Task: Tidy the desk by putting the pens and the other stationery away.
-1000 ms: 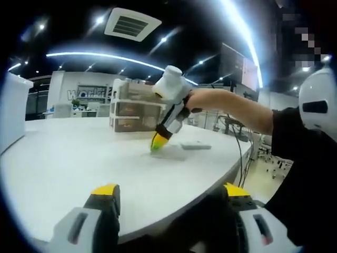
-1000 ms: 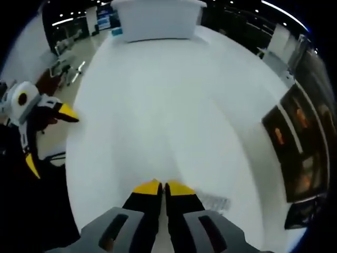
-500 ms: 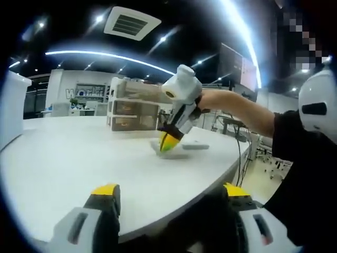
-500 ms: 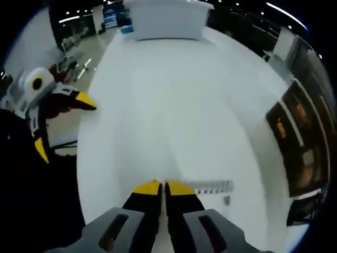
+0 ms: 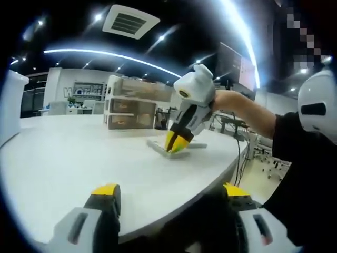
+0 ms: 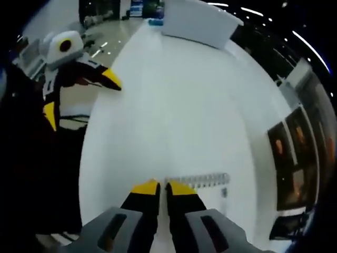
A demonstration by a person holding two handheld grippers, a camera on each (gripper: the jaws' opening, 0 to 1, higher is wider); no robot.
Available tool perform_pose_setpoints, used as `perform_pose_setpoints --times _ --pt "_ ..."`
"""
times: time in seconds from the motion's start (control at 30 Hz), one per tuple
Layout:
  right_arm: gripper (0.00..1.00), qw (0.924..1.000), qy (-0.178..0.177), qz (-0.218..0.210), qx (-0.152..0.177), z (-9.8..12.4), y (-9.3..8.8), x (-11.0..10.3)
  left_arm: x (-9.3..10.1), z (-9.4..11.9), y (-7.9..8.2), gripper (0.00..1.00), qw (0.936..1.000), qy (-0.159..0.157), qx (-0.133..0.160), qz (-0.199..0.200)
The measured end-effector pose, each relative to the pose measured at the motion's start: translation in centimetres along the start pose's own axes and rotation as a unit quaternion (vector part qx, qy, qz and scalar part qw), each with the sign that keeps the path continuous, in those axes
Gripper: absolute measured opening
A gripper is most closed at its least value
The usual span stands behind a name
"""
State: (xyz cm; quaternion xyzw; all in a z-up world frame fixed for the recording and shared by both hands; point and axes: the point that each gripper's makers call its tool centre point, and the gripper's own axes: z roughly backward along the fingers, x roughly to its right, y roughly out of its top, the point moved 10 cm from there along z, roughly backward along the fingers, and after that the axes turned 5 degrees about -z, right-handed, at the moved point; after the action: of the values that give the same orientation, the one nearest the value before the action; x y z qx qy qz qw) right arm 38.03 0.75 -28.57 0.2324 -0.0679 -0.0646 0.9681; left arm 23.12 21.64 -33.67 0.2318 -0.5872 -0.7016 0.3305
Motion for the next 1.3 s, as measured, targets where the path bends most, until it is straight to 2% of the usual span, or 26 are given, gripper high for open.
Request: perform_pose_setpoints --times 0.17,0.37,0.63,1.1,1.3 --pt "0.04 1.0 -0.005 -0.008 0.002 -0.03 -0.15 0.14 0.05 -0.2 0.02 0.77 1.0 -0.002 -0.002 0.0" --pt "0.04 0.9997 -0.023 0.006 0.001 -0.1 0.01 -0.12 0.05 -0.43 0.02 0.77 1.0 -0.003 -0.003 0.001" --pt "0.04 0.9997 -0.023 0.003 0.005 -0.45 0.33 -0.17 0.03 -0.69 -0.12 0.77 1.0 -0.006 -0.006 0.003" --pt "0.0 0.9989 -0.045 -0.01 -0.008 -0.49 0.49 -0.18 0.1 -0.94 -0.05 0.76 0.9999 -0.01 -0.005 0.001" --pt "0.0 0.9988 -0.04 -0.028 0.01 -0.09 0.81 0.11 0.19 -1.03 0.43 0.76 0.9999 -0.007 -0.007 -0.013"
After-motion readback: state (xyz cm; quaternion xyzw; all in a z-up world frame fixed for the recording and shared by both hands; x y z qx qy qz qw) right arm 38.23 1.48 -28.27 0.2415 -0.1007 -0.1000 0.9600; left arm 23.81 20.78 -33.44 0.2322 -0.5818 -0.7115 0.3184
